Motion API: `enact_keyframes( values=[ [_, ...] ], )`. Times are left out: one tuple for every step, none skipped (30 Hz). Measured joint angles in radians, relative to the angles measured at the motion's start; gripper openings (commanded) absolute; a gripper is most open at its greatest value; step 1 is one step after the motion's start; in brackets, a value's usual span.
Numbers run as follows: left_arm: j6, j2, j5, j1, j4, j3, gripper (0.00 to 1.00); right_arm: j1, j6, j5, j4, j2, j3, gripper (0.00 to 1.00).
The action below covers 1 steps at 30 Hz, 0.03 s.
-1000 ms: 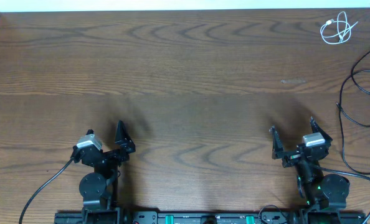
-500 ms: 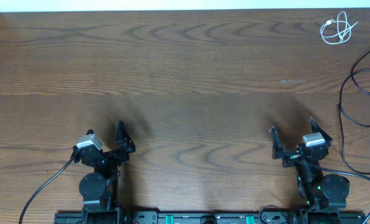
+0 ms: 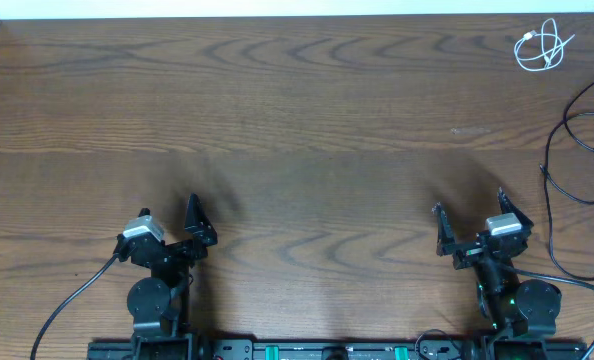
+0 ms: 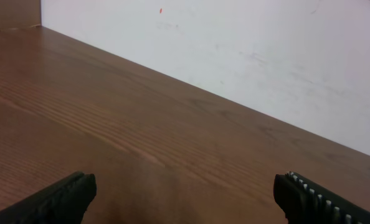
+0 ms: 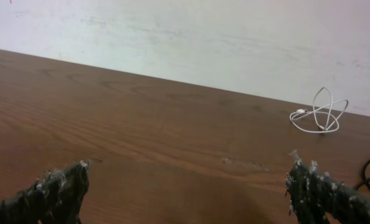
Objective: Untangle cables
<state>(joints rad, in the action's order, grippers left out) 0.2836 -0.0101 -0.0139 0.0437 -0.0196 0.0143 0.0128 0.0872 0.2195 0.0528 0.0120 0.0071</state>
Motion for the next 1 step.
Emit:
enact_keyframes(
  values=[
    [0.000,0.000,0.000,0.000,0.000,0.000,0.96,0.000,0.000,0.000,0.000,0.000,0.000,0.99]
  ],
)
